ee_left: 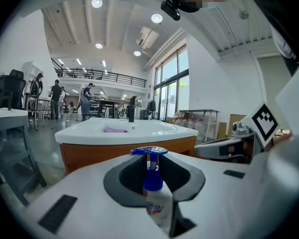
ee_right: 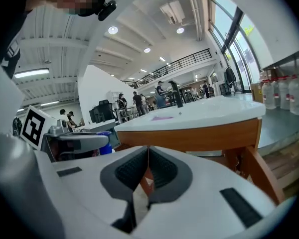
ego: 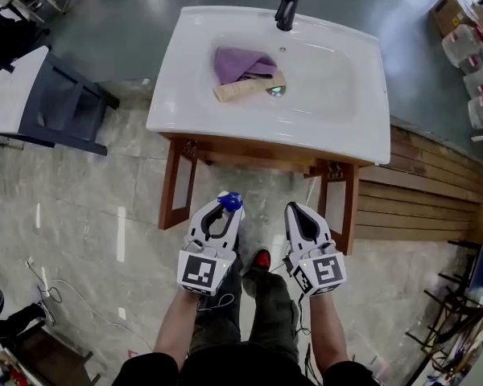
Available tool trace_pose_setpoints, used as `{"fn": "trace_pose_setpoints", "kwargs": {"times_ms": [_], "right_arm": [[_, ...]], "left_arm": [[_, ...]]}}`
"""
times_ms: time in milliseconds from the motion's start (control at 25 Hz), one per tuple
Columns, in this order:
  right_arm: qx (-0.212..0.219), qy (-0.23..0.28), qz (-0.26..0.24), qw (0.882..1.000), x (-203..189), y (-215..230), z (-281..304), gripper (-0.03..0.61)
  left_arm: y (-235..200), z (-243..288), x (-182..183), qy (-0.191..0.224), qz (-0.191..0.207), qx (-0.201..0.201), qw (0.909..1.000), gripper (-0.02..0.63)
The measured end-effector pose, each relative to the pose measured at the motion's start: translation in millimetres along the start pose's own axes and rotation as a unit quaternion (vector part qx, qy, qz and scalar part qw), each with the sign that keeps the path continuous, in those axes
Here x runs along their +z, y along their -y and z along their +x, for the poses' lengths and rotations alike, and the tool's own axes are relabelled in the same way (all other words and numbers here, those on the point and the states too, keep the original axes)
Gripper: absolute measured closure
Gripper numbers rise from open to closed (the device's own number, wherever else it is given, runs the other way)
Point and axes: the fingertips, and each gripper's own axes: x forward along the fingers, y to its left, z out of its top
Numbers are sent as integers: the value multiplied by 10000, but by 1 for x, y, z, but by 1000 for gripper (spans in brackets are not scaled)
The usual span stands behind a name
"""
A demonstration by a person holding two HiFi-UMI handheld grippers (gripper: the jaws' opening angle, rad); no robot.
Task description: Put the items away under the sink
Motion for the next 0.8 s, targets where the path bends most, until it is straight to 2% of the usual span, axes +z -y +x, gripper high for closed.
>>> {"fn": "trace_pose_setpoints", "kwargs": {"times_ms": [400, 800], "right_arm": [[119, 225, -188, 9995, -79, 34, 70, 548], [147, 321, -222, 9991, -111, 58, 127, 548]], "left_arm": [[-37, 53, -89, 146, 179, 18, 9997, 538], [-83, 108, -128, 402, 121, 173, 9990, 538]]}}
